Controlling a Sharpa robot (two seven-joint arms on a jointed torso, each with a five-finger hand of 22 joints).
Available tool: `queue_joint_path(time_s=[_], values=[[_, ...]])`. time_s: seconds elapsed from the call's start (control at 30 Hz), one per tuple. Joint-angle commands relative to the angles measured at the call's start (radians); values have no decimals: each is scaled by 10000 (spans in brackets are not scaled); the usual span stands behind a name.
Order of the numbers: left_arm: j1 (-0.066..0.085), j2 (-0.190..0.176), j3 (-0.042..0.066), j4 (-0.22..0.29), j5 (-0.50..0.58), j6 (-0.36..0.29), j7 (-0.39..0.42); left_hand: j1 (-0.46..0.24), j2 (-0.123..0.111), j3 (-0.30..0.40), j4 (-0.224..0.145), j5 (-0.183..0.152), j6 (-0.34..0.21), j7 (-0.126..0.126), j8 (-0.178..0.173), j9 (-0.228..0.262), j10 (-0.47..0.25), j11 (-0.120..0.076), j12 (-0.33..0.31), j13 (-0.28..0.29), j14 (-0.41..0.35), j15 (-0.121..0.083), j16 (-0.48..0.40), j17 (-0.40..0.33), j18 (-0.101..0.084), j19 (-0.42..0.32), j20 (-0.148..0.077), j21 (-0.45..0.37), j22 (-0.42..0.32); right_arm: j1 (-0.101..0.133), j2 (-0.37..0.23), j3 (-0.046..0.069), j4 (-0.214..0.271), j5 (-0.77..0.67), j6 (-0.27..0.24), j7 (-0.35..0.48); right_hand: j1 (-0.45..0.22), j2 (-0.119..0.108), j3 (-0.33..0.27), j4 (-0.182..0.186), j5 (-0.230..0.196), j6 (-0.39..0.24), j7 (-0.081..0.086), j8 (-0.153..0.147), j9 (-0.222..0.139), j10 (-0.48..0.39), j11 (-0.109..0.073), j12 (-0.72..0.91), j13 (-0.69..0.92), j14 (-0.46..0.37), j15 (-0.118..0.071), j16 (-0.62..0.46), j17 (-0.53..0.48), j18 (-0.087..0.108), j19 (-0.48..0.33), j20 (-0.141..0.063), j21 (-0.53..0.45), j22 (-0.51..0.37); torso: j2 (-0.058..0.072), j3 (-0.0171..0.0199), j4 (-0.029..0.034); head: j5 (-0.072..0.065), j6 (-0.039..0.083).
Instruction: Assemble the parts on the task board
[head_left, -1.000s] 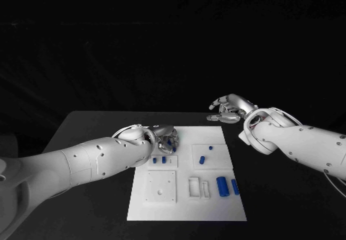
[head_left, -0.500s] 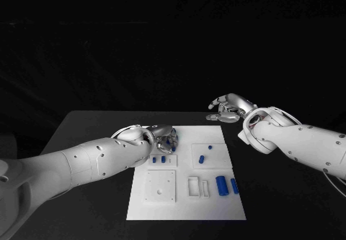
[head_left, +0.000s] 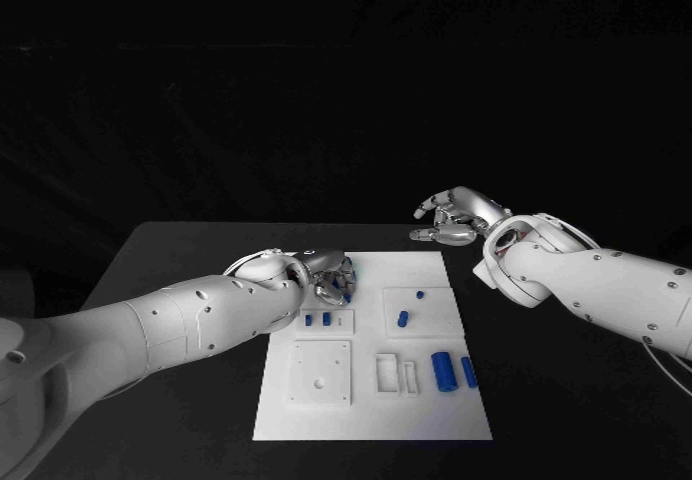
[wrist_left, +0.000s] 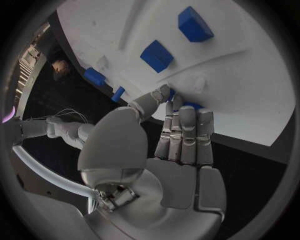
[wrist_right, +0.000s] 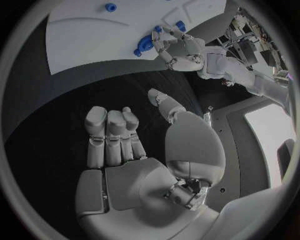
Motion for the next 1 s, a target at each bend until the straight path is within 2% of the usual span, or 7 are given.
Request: queue_joint_path(time_s=[0.03, 0.4, 0.57, 1.0], values=[[-163, 84, -75, -52, 38, 495, -12, -31, 72, -17, 37, -56, 76, 36, 2, -18, 107, -2, -31, -37, 102, -12, 67, -23, 502, 89, -230, 46, -2, -3, -3, 4, -4, -28, 138, 89, -65, 72, -8, 76, 50, 91, 134, -46, -6, -340, 194, 40, -16, 69, -7, -55, 16, 1175, -14, -64, -63, 47, 6, -8, -24, 6, -15], [-254, 117, -98, -147, 39, 623, -36, -72, 206, -51, 44, -61, 254, -33, 81, -16, 377, -63, -29, -42, 279, -71, 115, -62, 532, 226, -284, 102, -8, -3, -9, 4, -3, -28, 153, 86, -67, 75, -10, 79, 49, 103, 132, -39, -4, -339, 191, 43, -20, 71, -9, -55, 16, 1175, -12, -63, -64, 49, 11, -4, 15, -33, -51], [-257, 109, -102, -103, 39, 811, -18, -94, 290, -62, 32, -58, 430, -99, 158, -3, 586, -127, -8, -35, 345, -132, 135, -84, 537, 278, -319, 128, -9, -3, 16, 4, -28, -28, 170, 93, -66, 76, -10, 79, 49, 107, 131, -37, -3, -338, 190, 44, -21, 71, -10, -55, 17, 1175, -11, -64, -64, 49, 4, -6, 13, -35, -93], [-289, 79, -103, -33, 18, 970, 72, -132, 561, -35, -47, 14, 878, -256, 324, 27, 1059, -300, 38, -15, 501, -301, 219, -103, 511, 334, -415, 179, 6, -3, 11, 4, -14, -28, 174, 92, -69, 81, -13, 82, 50, 120, 128, -29, 0, -337, 187, 47, -25, 73, -12, -56, 17, 1175, -10, -63, -65, 51, 7, -8, 14, -44, -111]])
